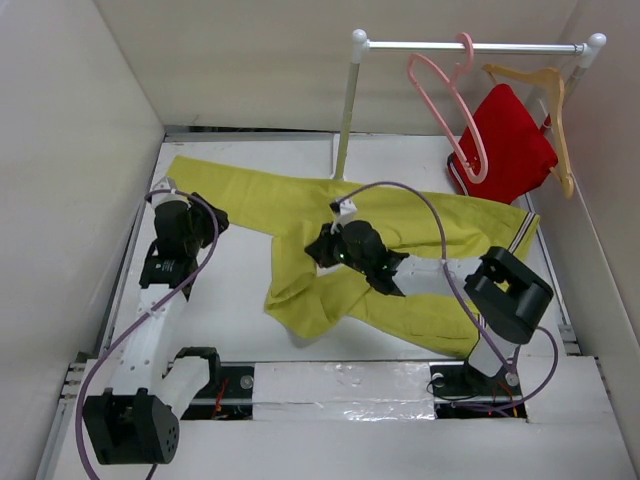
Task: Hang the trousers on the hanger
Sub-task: Flatten out the trousers at the center of the board.
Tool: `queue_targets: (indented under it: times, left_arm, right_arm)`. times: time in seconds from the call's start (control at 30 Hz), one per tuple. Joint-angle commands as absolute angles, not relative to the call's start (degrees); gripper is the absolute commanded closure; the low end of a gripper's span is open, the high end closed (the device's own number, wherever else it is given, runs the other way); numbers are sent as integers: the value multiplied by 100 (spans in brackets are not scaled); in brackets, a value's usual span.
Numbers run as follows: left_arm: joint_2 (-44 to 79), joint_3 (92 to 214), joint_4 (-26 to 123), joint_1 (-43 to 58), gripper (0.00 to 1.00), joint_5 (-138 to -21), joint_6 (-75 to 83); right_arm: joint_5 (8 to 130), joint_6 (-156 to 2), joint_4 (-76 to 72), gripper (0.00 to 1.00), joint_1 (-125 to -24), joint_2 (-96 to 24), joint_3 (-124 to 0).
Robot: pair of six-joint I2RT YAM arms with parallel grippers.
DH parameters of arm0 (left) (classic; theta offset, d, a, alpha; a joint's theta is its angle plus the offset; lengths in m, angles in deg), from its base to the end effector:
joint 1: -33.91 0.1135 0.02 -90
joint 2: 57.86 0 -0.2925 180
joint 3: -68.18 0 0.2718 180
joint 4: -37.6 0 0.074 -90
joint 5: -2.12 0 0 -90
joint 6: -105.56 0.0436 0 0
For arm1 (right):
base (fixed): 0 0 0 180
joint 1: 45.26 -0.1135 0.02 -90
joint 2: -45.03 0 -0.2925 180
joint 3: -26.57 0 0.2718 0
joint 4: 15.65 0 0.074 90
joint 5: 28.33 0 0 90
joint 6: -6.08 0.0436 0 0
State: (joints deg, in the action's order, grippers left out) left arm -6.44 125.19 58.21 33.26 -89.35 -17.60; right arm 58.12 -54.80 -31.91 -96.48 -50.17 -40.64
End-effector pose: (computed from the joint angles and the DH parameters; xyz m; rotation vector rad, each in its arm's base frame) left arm 0.2217 -0.0014 0.3382 -0.5355 1.7714 -0.3900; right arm 0.2536 0.3114 0.2533 -0.3133 1.8512 0.9407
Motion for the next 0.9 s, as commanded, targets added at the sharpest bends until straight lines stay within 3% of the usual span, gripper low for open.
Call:
queue_targets:
  times: [0.0, 0.23, 0.63, 0.87]
  left_arm:
    - [-583, 12217, 5238, 3269, 53, -8209, -2152]
    - [102, 11838, 5097, 1723, 53, -9612, -2600]
    - [-213, 10494, 5027, -484, 58, -11151, -4075]
    - [-451, 9887, 4798, -485, 57, -10906, -4446]
  right_arm:
    - [5974, -4947, -3726, 100, -9536, -5112, -3445]
    - [5658, -4903, -3805, 100, -9483, -5016, -2697]
    - [5983, -4771, -4719, 100, -9307, -5288, -2099]
    - [6027, -4850, -4728, 100, -9307, -5253, -2081]
